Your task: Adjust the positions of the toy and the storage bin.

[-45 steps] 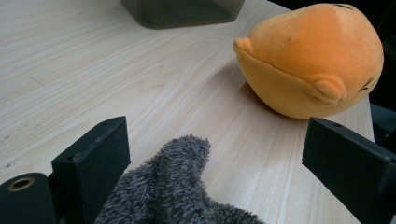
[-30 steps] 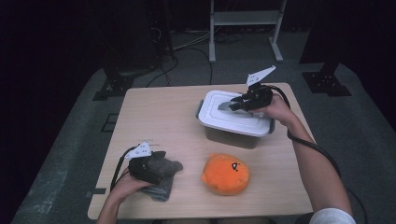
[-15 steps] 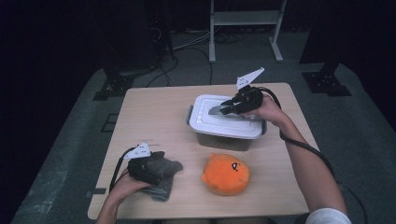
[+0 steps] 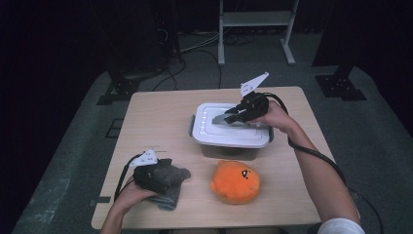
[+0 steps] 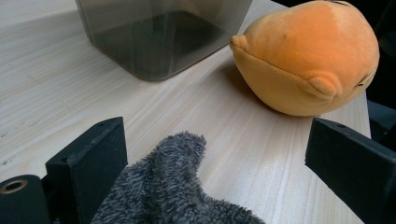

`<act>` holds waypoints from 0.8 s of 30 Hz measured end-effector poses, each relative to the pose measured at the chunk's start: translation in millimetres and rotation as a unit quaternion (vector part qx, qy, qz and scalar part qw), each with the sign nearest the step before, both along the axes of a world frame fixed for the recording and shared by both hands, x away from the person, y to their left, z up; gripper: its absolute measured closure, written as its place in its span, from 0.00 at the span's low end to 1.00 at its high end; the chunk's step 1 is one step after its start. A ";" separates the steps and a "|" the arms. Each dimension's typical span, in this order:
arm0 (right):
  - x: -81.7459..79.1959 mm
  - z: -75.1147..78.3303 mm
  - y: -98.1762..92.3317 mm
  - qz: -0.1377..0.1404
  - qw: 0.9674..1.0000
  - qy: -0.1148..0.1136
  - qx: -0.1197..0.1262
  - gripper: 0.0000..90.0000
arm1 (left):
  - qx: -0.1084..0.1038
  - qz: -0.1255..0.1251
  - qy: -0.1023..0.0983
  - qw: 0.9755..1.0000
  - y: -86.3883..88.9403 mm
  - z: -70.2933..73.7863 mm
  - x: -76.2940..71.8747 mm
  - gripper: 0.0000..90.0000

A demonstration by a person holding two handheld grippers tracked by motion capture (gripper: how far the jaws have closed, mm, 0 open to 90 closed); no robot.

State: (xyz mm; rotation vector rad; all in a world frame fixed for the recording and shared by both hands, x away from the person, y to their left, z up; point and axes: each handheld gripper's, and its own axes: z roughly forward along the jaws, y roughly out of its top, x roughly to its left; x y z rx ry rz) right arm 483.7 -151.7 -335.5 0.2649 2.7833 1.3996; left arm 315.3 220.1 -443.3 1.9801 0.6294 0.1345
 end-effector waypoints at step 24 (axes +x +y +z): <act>-2.8 4.7 2.1 -0.002 1.000 -0.002 0.015 0.73 | 0.001 -0.003 0.000 1.000 -0.8 -0.5 0.7 0.05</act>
